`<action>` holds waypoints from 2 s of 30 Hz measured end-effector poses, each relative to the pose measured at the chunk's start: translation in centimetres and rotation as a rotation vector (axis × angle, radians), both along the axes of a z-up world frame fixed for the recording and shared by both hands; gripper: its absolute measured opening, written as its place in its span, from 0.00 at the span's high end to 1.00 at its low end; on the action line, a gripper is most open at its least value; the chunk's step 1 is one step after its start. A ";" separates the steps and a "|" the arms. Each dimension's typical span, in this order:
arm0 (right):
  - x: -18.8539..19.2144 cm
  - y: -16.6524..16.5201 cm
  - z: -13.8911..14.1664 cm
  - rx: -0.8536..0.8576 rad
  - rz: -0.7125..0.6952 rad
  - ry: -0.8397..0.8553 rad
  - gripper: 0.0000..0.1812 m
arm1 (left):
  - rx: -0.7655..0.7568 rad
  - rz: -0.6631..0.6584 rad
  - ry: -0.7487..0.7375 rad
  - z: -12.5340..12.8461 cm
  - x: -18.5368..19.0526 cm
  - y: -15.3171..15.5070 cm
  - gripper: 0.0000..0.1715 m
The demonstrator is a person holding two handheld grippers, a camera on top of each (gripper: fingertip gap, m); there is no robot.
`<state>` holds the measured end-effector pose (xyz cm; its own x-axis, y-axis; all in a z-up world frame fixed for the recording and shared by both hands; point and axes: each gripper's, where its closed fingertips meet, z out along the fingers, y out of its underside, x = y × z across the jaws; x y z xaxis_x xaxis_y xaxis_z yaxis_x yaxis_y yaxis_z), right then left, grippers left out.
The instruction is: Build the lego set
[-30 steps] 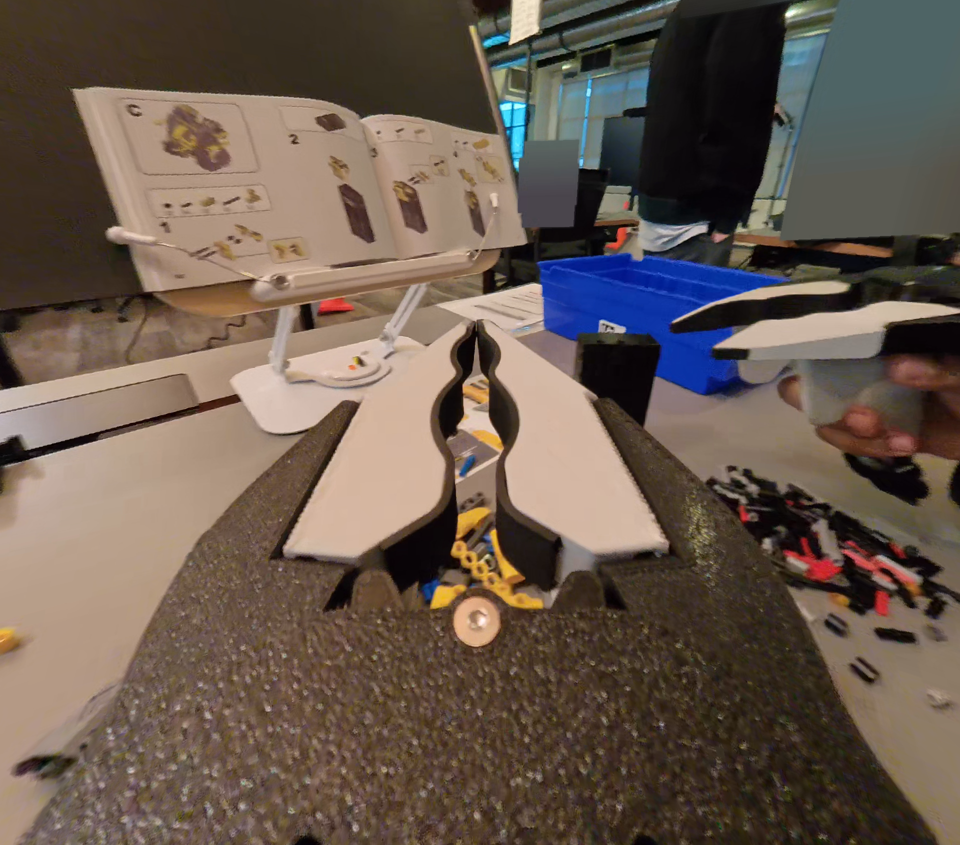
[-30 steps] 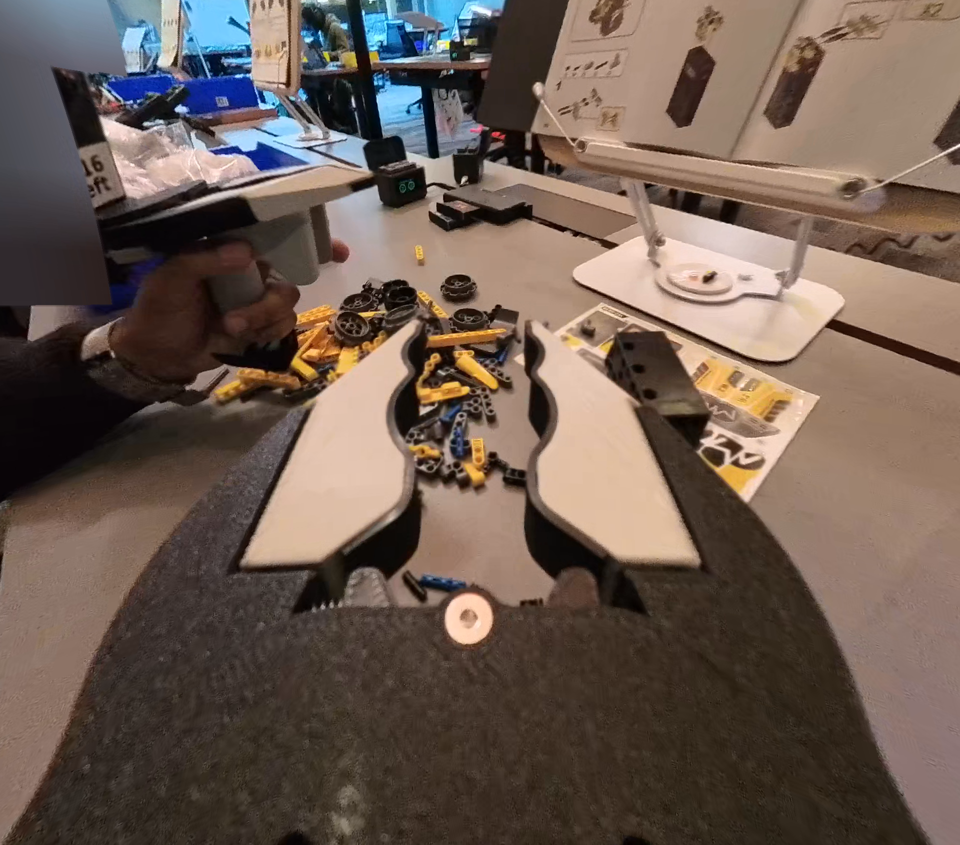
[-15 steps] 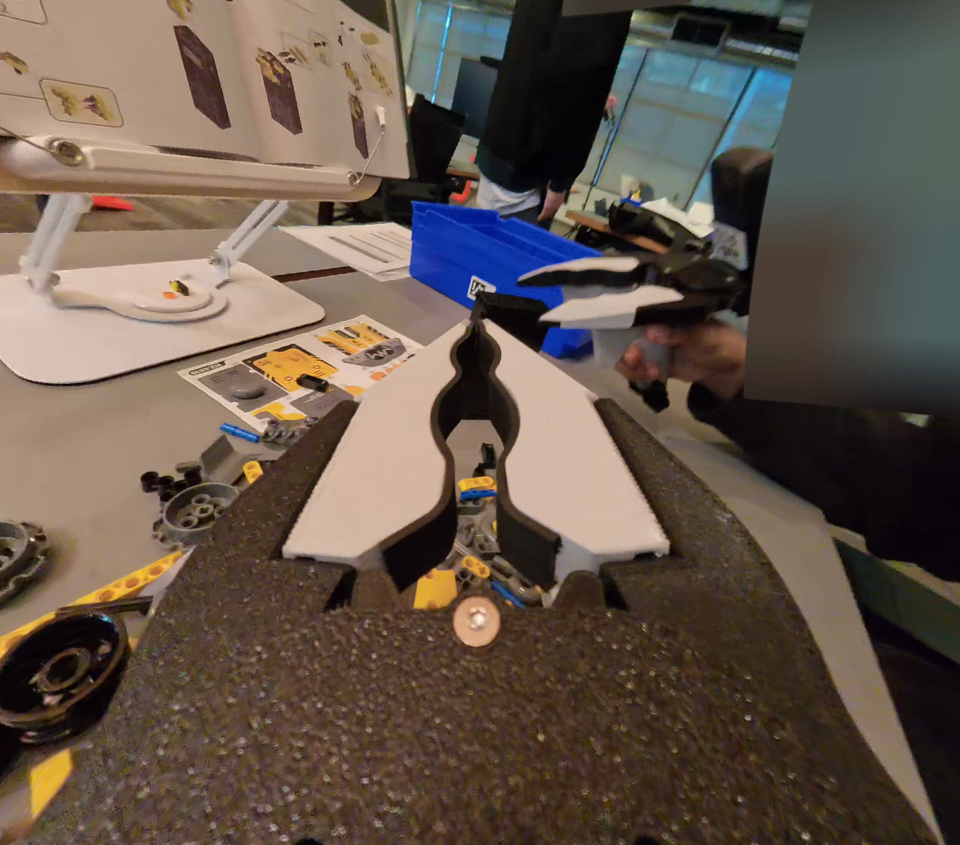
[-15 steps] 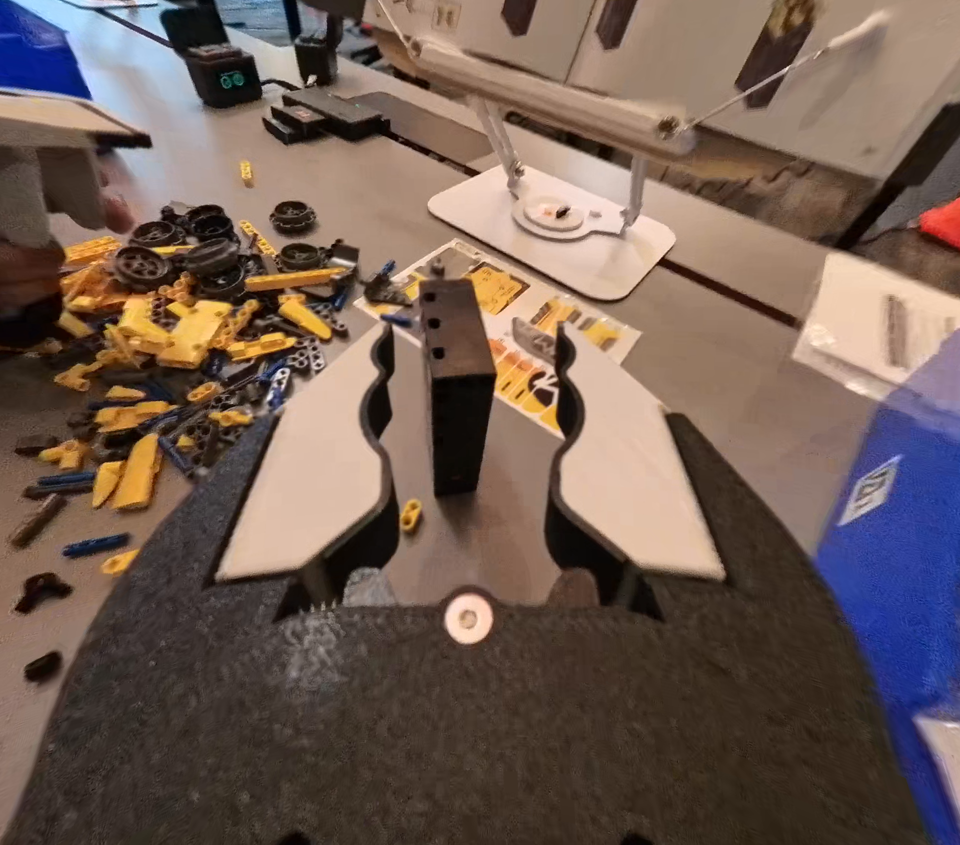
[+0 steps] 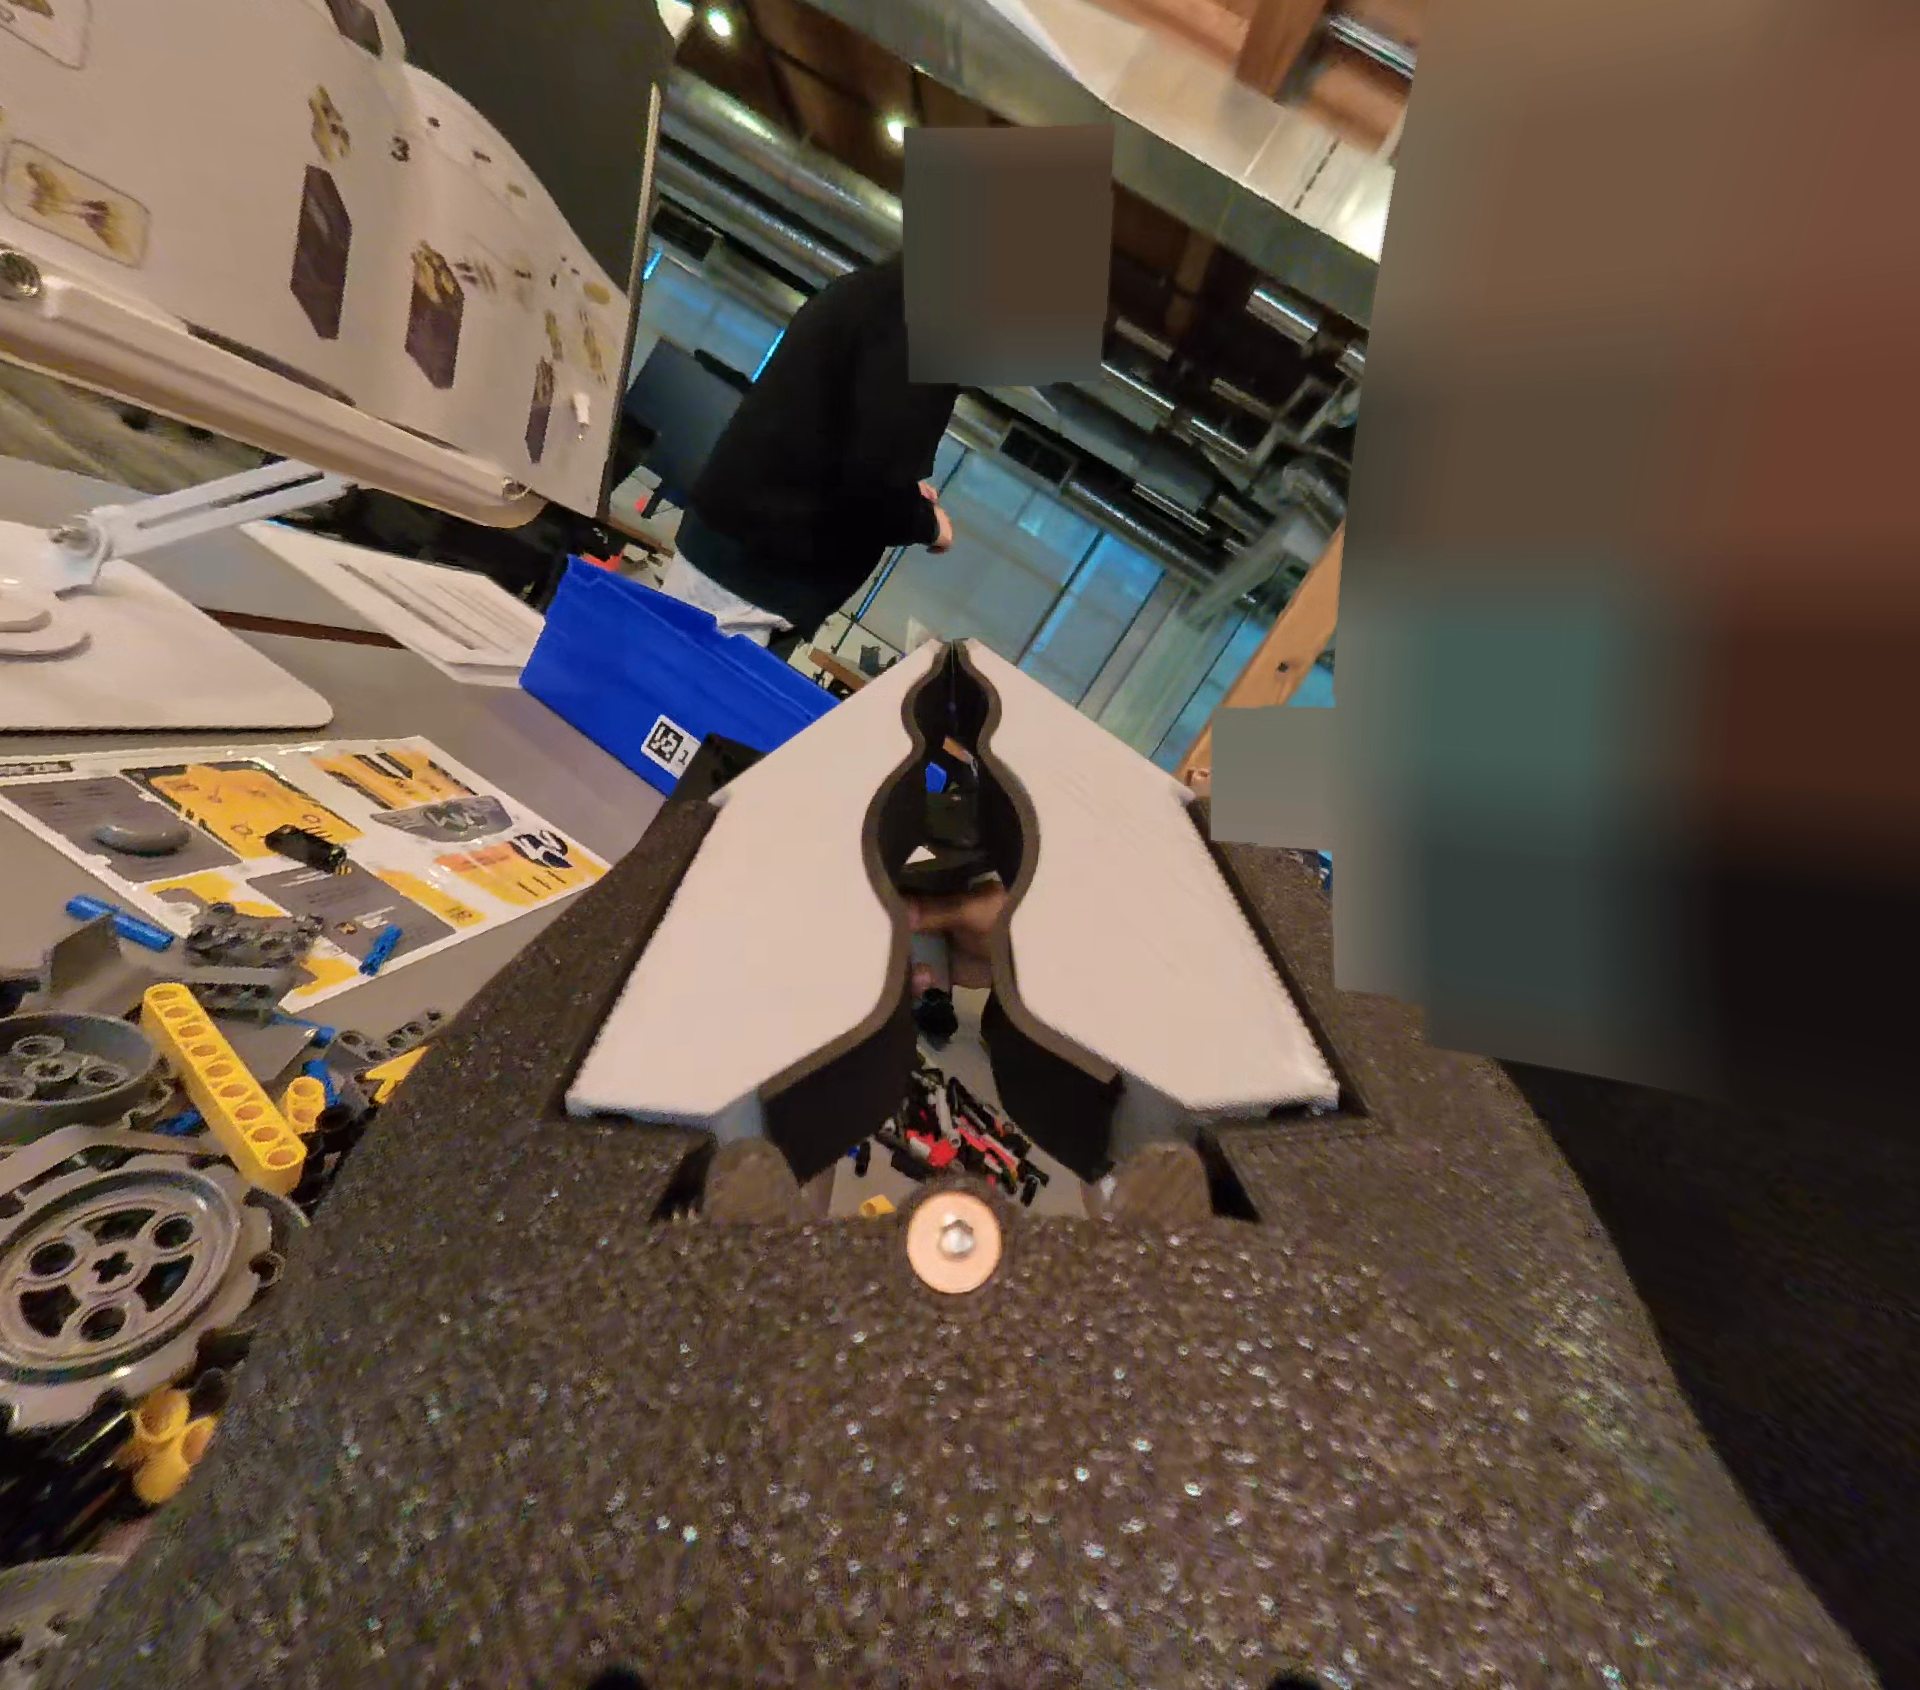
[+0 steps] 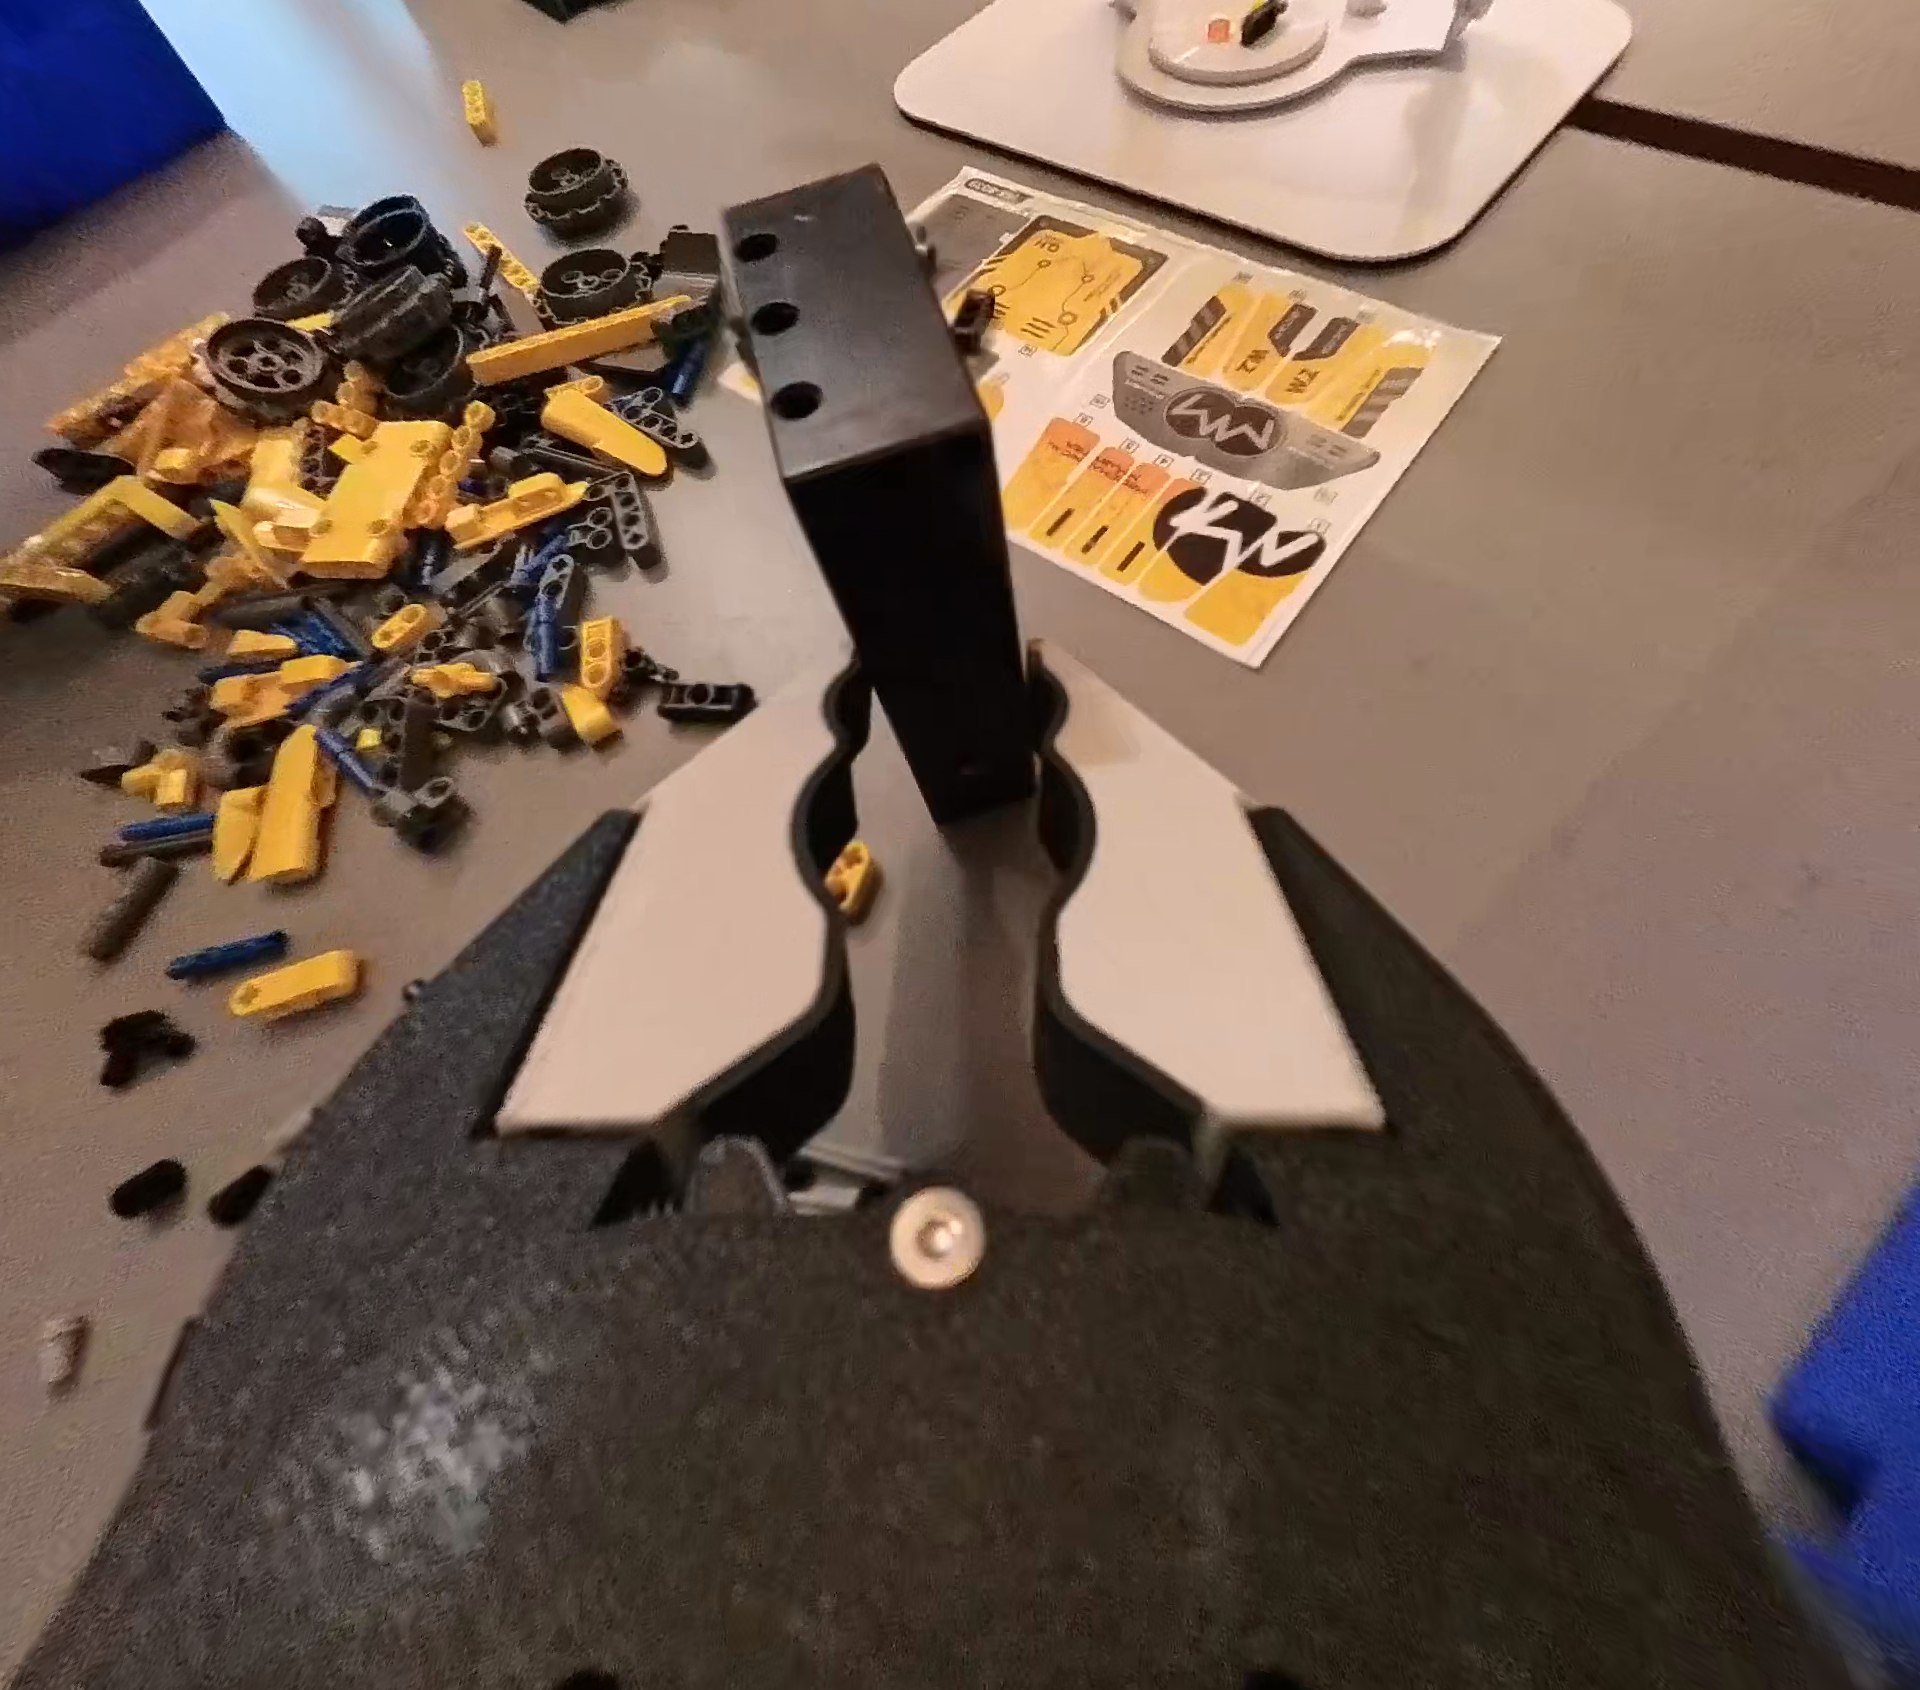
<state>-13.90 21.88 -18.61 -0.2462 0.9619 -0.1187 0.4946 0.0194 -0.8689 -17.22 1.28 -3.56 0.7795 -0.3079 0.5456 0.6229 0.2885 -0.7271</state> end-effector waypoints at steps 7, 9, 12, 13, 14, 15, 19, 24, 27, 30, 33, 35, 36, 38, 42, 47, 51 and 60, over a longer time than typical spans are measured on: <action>-0.9 -3.1 -0.2 0.093 0.319 0.030 0.85 | -0.030 -0.042 0.056 -0.5 2.1 0.7 1.00; -0.3 -4.6 -0.2 0.048 0.467 0.016 0.85 | -0.045 -0.057 0.078 -0.8 2.8 1.0 1.00; 0.4 -5.9 -0.1 -0.043 0.590 -0.025 0.85 | -0.045 -0.077 0.091 -0.9 3.4 1.2 1.00; 0.7 -6.2 -0.2 -0.062 0.619 -0.031 0.85 | -0.048 -0.081 0.093 -0.9 3.5 1.3 1.00; 1.1 -6.4 -0.1 -0.069 0.642 -0.029 0.85 | -0.053 -0.080 0.094 -1.0 3.4 1.3 1.00; 1.4 -6.6 -0.1 -0.061 0.657 -0.021 0.85 | -0.056 -0.079 0.095 -1.1 3.4 1.4 1.00; 1.8 -6.7 -0.3 0.029 0.669 0.016 0.85 | -0.063 -0.087 0.093 -1.3 3.5 1.5 1.00; 1.7 -6.2 -0.3 0.094 0.650 0.027 0.85 | -0.081 -0.093 0.100 -1.6 3.7 1.8 1.00; 1.7 -6.0 -0.3 0.091 0.652 0.029 0.85 | -0.089 -0.100 0.102 -1.8 3.9 2.0 1.00; 1.7 -5.8 -0.3 0.092 0.631 0.025 0.85 | -0.094 -0.112 0.103 -1.9 4.1 2.2 1.00; 1.5 -4.8 -0.6 0.147 0.564 0.020 0.84 | -0.098 -0.124 0.111 -2.0 4.5 2.3 1.00; 1.6 -4.2 -0.8 0.176 0.537 0.015 0.80 | -0.105 -0.127 0.121 -2.0 4.7 2.4 1.00; 1.7 -4.0 -0.8 0.173 0.528 0.013 0.79 | -0.105 -0.129 0.126 -2.0 4.8 2.4 1.00; 2.0 -3.9 -0.6 0.160 0.520 0.012 0.78 | -0.098 -0.131 0.134 -1.7 5.1 2.3 1.00; 2.4 -3.6 1.3 0.204 0.484 0.068 0.77 | -0.110 -0.114 0.142 -1.9 5.0 2.4 1.00; 3.1 -3.7 6.7 0.169 0.410 0.258 0.78 | -0.129 -0.039 0.162 -2.2 4.0 2.4 1.00; 4.7 -5.6 9.9 0.017 0.461 0.382 0.86 | -0.186 0.072 0.228 -2.7 3.2 2.8 0.99; 6.6 -13.0 4.5 0.098 0.651 0.196 0.81 | -0.552 0.058 0.666 -8.7 7.4 6.1 0.74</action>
<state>-7.26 8.88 -14.07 -0.7857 0.6149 0.0670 0.1891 0.3420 -0.9205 -9.79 7.34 -12.30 0.9961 -0.0831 0.0294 0.0126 -0.1955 -0.9806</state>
